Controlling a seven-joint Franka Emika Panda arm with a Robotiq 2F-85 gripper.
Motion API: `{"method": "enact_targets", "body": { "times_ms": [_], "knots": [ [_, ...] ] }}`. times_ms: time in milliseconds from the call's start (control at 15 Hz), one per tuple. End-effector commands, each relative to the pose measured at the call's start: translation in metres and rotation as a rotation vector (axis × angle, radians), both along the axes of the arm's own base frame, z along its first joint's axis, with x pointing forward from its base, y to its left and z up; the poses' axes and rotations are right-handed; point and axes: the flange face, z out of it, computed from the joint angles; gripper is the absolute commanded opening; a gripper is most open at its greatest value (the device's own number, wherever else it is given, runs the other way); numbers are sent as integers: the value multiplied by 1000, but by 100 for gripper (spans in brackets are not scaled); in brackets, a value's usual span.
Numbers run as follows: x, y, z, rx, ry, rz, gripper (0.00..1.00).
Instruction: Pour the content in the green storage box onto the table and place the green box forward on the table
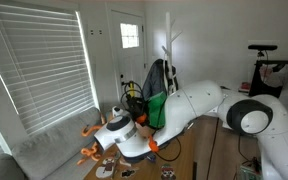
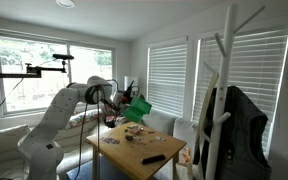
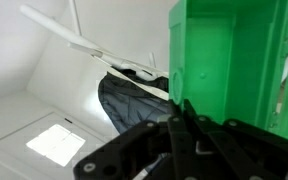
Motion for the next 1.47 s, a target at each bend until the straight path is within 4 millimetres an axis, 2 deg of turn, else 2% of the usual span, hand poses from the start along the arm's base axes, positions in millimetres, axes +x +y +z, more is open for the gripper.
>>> {"method": "enact_targets", "body": {
  "times_ms": [0, 67, 200, 400, 600, 667, 733, 800, 867, 933, 1067, 1267, 1400],
  "knots": [
    [-29, -35, 52, 190, -70, -3, 1],
    [-37, -44, 65, 249, -95, -14, 1],
    [-49, -72, 77, 365, -141, -51, 1],
    [-60, -111, 79, 542, -208, -107, 1],
    [-54, -143, 70, 705, -287, -137, 1],
    [-52, -144, 65, 763, -299, -118, 1],
    [-44, -140, 70, 677, -257, -131, 6],
    [-43, -145, 66, 713, -271, -127, 6],
    [-42, -148, 63, 728, -277, -127, 1],
    [-39, -148, 59, 767, -293, -167, 1],
    [-33, -162, 58, 850, -371, -250, 1],
    [-33, -206, 64, 937, -438, -348, 1],
    [-33, -243, 70, 990, -485, -421, 1]
  ]
}}
